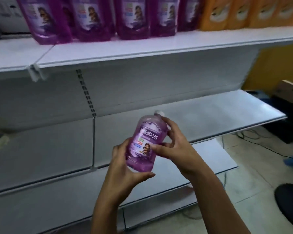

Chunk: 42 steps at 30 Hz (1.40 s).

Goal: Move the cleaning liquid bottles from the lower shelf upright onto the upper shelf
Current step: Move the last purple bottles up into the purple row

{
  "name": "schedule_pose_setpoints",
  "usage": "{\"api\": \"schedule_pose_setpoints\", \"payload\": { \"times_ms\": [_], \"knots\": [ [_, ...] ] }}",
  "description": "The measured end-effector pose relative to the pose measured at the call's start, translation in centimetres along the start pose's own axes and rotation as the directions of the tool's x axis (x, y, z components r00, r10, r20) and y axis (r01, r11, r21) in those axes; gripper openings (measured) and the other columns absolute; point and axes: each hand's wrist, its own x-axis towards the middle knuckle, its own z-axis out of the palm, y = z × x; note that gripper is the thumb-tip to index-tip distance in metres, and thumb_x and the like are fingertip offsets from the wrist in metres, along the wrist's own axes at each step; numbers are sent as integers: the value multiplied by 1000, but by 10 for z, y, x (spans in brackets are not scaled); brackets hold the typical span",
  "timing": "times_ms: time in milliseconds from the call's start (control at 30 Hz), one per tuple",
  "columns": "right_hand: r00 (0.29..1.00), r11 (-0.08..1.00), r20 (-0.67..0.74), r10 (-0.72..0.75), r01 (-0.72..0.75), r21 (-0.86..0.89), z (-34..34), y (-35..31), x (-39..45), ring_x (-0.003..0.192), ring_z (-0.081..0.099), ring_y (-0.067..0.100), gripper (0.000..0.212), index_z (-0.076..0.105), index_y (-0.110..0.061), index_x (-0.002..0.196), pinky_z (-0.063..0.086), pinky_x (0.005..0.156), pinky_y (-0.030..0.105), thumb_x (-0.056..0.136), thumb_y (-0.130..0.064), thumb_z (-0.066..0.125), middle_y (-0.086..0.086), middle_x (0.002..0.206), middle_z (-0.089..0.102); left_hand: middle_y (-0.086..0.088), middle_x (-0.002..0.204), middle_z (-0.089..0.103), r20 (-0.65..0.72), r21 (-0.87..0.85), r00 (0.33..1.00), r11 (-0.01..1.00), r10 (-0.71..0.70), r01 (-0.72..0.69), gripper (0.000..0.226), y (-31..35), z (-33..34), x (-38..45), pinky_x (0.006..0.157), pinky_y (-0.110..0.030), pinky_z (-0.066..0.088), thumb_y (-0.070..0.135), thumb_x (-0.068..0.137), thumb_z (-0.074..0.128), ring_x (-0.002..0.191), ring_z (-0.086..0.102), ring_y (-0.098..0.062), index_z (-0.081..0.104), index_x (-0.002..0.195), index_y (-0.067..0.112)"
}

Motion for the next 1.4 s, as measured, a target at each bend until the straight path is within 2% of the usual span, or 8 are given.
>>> {"api": "schedule_pose_setpoints", "payload": {
  "times_ms": [233,567,733,867,1033,1167,1300,1400],
  "knots": [
    [965,953,-84,-249,228,-198,-24,-70,-35,113,64,3,99,25,-61,142,60,74,28,73,-28,87,-36,127,50,23,116,48,2,-145,963,953,270,-267,100,70,19,17,80,-13,54,23,50,98,109,60,1,43,129,52],
    [840,784,-79,-536,461,-415,-48,-164,-38,110,64,-1,98,24,-51,148,60,71,22,72,-23,80,-42,124,46,12,134,58,41,-194,886,874,462,-446,93,165,21,48,90,-15,51,10,79,82,114,62,0,28,149,38],
    [763,587,20,-646,513,-626,-59,-215,-26,121,55,-5,102,14,-45,153,56,74,11,82,-10,79,-17,143,37,-1,127,59,49,-71,757,758,652,-648,88,226,10,98,89,-32,58,23,70,89,113,62,-13,40,143,18],
    [687,417,-9,-727,430,-801,-70,-252,3,132,48,15,106,14,-37,153,55,98,35,76,-19,85,1,151,34,-2,124,59,17,-13,692,693,721,-721,84,255,17,140,91,-31,57,27,72,87,111,61,-11,41,141,12],
    [651,305,-23,-758,322,-896,-86,-265,55,123,48,22,95,22,-27,150,51,97,31,78,-14,83,11,138,39,-6,126,56,40,101,717,711,695,-695,83,260,28,189,95,-39,54,20,71,89,112,61,-17,42,139,11],
    [685,288,-4,-729,301,-909,-99,-262,95,127,49,25,90,22,-26,151,43,97,25,82,-14,80,15,141,40,-3,125,61,53,320,833,781,550,-536,71,249,30,214,90,-35,53,33,83,78,108,64,-22,37,138,17],
    [725,297,-9,-689,270,-916,-108,-266,126,129,47,29,91,17,-28,152,48,103,45,85,-10,76,16,143,38,-9,115,66,41,690,910,647,413,-325,42,241,36,221,87,-45,54,44,96,52,99,64,-29,49,124,12],
    [752,328,-19,-659,264,-907,-116,-263,148,134,43,30,92,12,-27,155,44,108,50,88,-7,72,17,148,32,-11,110,66,13,714,893,621,450,-323,38,238,40,222,85,-44,54,41,98,43,96,61,-29,56,117,10]
  ]
}}
